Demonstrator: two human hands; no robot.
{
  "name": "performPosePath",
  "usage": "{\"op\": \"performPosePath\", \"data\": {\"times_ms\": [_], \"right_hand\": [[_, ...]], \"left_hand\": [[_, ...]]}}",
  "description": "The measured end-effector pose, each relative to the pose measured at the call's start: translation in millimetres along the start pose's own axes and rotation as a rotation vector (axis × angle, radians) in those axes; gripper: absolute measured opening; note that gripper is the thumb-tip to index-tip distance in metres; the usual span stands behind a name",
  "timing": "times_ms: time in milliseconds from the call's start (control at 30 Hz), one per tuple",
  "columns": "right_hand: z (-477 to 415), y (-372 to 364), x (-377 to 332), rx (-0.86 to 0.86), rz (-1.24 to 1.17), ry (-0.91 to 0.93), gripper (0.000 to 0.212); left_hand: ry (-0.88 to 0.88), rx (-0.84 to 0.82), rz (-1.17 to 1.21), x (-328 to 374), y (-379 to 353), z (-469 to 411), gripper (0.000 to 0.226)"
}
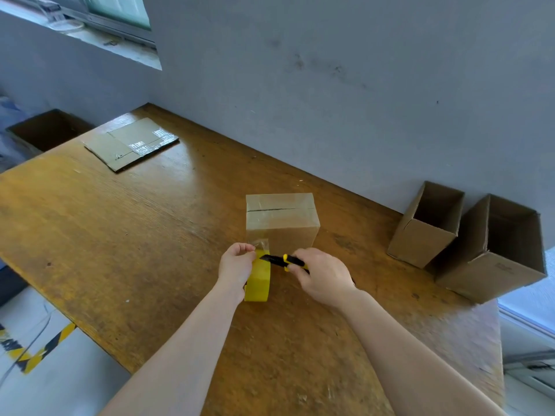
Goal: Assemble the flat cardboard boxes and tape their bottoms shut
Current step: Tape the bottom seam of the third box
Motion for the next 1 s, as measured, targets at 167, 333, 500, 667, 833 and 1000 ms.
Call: {"op": "performPosePath", "data": {"times_ms": [167,333,500,667,833,1000], "right_hand": [[-19.9,12.3,-24.1,0.117,0.341,0.025,0.024],[-27.7,17.6,-36.1,0.081,0.467,0.076,0.020],[-32.0,17.6,-43.3,0.028,0.497,0.083,0.019],[-35.2,22.4,-57.2,0.021,0.581,0.058,0.018],[-42.8,11.0,-61.1,-0.081,0.736,0.011,0.016],[-22.4,-22.9,-18.4,-0.276,0.550,-0.167,0.022]], "left_hand": [[-0.008,0.024,-0.067,1.9,2.8,1.2,0.009],[-0.033,0.047,-0.092,3.8,2.5,-3.8,0.010],[-0.048,0.037,-0.105,4.8,3.2,-6.0,0.007],[-0.068,0.046,-0.128,9.6,3.6,-6.2,0.008],[-0.066,0.019,-0.147,15.0,4.2,-2.3,0.012],[-0.083,-0.004,-0.136,10.4,8.9,2.7,0.012]]}}
Point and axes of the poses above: each hand's wrist, its own z-axis away from the middle knuckle, its own y-axis out of the back of the hand, x = y × z, the point moved 4 cm from there along -z, towards the middle knuckle, and after that the axes turned 5 degrees about y, right-handed, at the moved point
